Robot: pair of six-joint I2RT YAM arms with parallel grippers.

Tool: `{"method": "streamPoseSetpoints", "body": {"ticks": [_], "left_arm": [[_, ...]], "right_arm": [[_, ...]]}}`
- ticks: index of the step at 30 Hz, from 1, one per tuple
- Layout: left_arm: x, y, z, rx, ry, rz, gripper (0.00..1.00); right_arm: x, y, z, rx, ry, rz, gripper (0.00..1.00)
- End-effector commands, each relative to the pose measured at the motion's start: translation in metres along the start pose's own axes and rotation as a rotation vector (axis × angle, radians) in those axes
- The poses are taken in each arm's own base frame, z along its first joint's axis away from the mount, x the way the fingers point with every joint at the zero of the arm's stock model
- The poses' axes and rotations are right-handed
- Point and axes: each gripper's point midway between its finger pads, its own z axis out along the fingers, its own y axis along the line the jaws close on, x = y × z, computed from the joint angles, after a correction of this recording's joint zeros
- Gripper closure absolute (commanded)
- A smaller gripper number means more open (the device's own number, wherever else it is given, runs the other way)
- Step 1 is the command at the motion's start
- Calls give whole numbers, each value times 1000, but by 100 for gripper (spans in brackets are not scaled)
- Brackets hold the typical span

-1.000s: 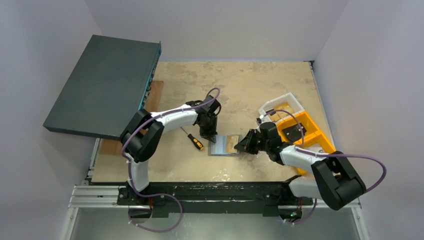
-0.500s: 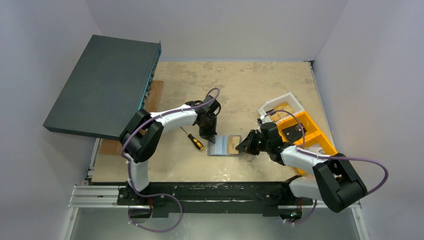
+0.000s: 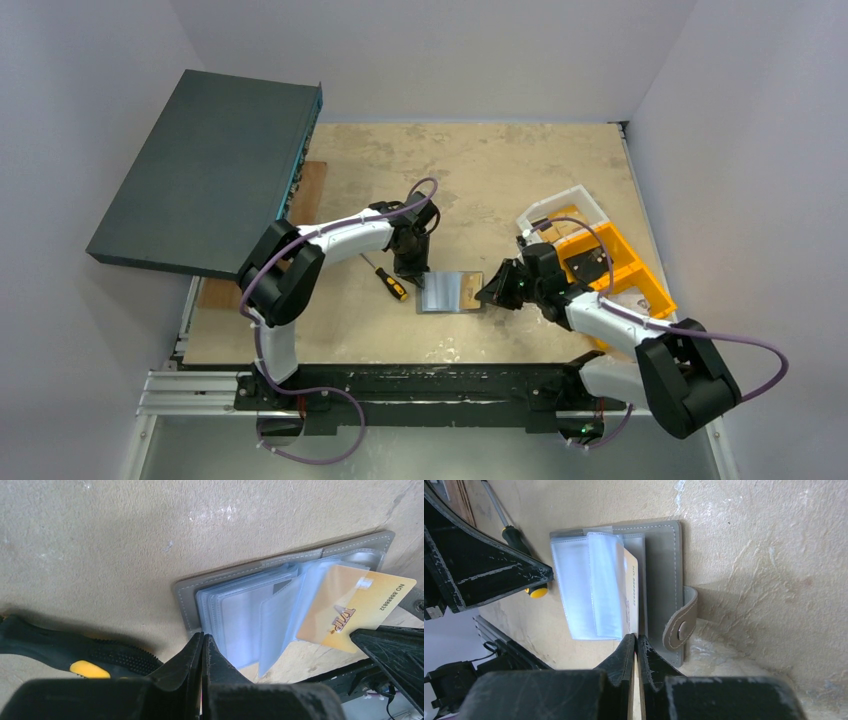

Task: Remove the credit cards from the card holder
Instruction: Place the credit card in the storage box.

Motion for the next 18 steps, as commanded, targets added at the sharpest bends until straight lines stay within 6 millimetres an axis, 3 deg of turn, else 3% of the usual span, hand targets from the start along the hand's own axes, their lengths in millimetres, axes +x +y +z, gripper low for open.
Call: {"method": "streamPoseSetpoints", "body": {"ticks": [1,18], "left_arm": [[-13,-6,-27,27,-69,30,100],[-16,-14,-47,59,-100,48,100]], "right_arm": [[-12,3,-8,31,-31,-26,100],[-28,30,-32,-6,-78,-53,100]]}}
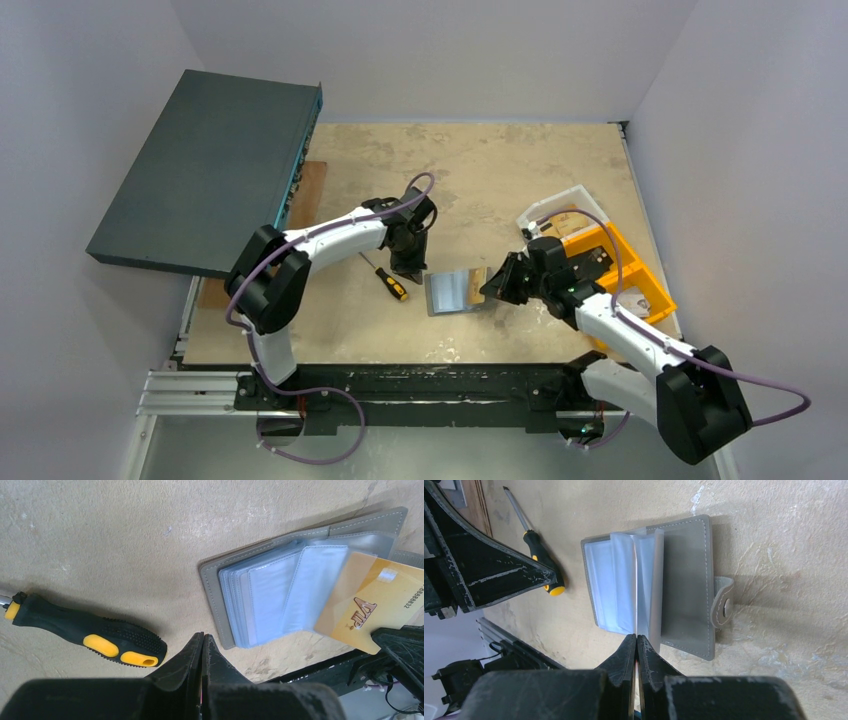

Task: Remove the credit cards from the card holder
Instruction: Place the credit card in the storage box.

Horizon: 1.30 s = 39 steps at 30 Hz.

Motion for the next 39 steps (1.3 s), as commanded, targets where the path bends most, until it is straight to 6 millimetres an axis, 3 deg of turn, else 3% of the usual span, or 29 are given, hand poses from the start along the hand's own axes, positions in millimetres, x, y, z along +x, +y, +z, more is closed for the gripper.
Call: {"method": "streamPoseSetpoints", "body": {"ticks": [1,14,19,26,32,36,39], "left_arm": [[-16,-12,-25,50,-69,22,100],[-13,-40,-46,147,-89,62,96],[-11,-47,-66,194,-113,76,91],[-8,-53,-105,253,-172,118,55],[2,-53,-131,295,-193,152,32],[11,-53,-143,320,-196,176,27],[15,-50,-151,324,-202,195,26]], "right_arm": [[-15,13,-10,-15,-43,-26,100],[-26,28,-27,-30,-76,-34,100],[-39,35,-43,-19,-132,-27,100],[-61,45,-64,23,-218,-13,100],[-92,46,-79,90,-313,13,100],[-120,41,-85,137,-387,43,100],[-144,23,-91,197,-442,83,100]]}}
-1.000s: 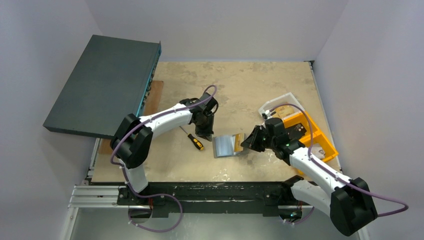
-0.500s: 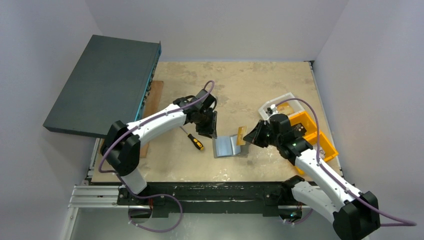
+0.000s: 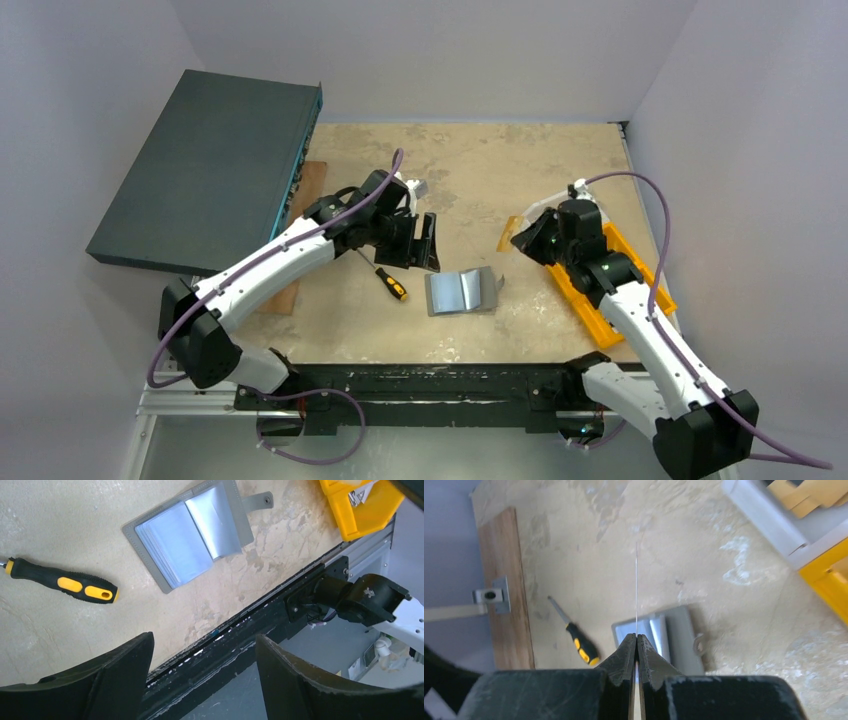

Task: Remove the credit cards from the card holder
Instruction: Place the credit card in the storage box.

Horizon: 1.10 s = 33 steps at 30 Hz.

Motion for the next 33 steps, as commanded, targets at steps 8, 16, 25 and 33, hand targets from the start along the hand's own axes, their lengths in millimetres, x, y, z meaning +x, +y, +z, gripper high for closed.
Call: {"method": "streamPoseSetpoints", "body": {"ticks": [8,16,25,33], "left_arm": [[9,-6,-34,62,-24,81,25],[10,-5,-38,70,-33,89,25],[11,-4,-33,74,-31,80,25],[11,-1,-29,63,-27,72,25]], "right_arm": [[-106,-86,16,225,-241,199,100],[-140,-108,51,226,-286,285,100],[-140,-125,73,259,-286,311,100],[-140,-120,72,241,-266,278,61]]}}
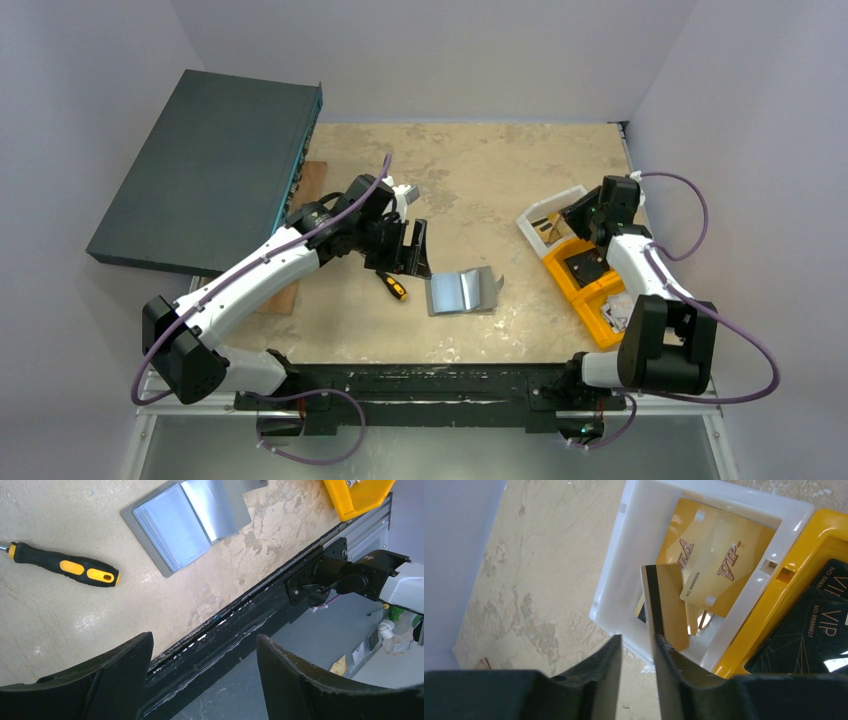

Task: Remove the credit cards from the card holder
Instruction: Place the credit card in the storage box, then remove the credit card from the card holder.

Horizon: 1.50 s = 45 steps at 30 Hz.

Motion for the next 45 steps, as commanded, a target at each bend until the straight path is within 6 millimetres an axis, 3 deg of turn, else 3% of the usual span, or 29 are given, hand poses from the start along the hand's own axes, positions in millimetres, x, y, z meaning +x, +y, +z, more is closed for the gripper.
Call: {"method": "streamPoseSetpoints", "body": {"ticks": [1,10,17,21,25,27,31,35,39,45], "left_arm": [[-6,-2,-1,18,-28,23,25],[-11,0,7,8,-40,-4,24],[-15,5,15,-2,-55,-43,24],[-14,12,19,-25,-58,-69,24],[-9,21,26,-52,-38,-95,24],[-6,24,29,-55,-24,-108,24],[1,32,36,-66,5,-131,24],[6,41,41,-81,6,-159,24],[10,46,46,-87,8,-179,24],[11,50,50,-93,-18,-208,24]], "right_arm": [[-21,24,-8,-68,-49,-33,57],[-26,46,-38,-149,-48,-96,31],[0,69,-66,-209,-18,-194,15],[45,93,-88,-290,41,-274,10],[108,112,-108,-372,157,-351,9],[139,115,-115,-392,220,-409,11],[194,102,-121,-393,335,-523,24],[230,87,-123,-387,422,-604,35],[259,79,-124,-383,478,-683,40],[273,64,-105,-307,440,-779,44]]}}
